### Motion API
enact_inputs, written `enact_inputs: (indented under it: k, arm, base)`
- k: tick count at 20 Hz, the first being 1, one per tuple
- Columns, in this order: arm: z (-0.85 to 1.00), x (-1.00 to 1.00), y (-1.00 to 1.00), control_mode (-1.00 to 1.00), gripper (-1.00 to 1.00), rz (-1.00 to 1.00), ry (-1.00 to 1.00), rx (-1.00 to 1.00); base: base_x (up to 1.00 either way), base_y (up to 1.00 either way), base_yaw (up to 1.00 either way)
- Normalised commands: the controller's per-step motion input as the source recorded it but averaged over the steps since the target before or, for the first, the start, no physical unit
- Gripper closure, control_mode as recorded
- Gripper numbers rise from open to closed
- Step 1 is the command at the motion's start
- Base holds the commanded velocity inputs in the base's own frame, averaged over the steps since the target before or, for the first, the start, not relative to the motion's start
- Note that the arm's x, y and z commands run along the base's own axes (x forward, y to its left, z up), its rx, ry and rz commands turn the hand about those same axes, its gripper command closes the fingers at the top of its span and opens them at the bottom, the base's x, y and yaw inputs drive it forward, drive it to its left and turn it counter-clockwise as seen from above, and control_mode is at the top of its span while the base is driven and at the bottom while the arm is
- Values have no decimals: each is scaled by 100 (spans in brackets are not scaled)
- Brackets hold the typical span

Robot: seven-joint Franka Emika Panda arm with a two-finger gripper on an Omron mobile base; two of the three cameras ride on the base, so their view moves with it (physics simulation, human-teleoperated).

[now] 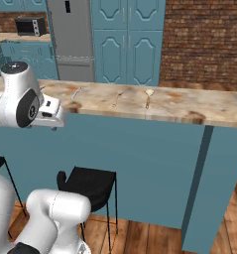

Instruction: Pick up the metallic utensils from the counter and place them in the open drawer. Make sure not to pick up any wooden utensils.

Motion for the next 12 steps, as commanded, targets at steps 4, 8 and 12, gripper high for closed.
enact_inputs:
  k: [4,8,12]
  arm:
    - [25,-8,-8,-100,-100,0,-4,0]
    - [26,-16,-7,-100,-100,0,-7,0]
    - [0,0,0,100,-100,0,0,0]
  base:
    - [0,0,0]
    - [0,0,0]
    - [-23,35,0]
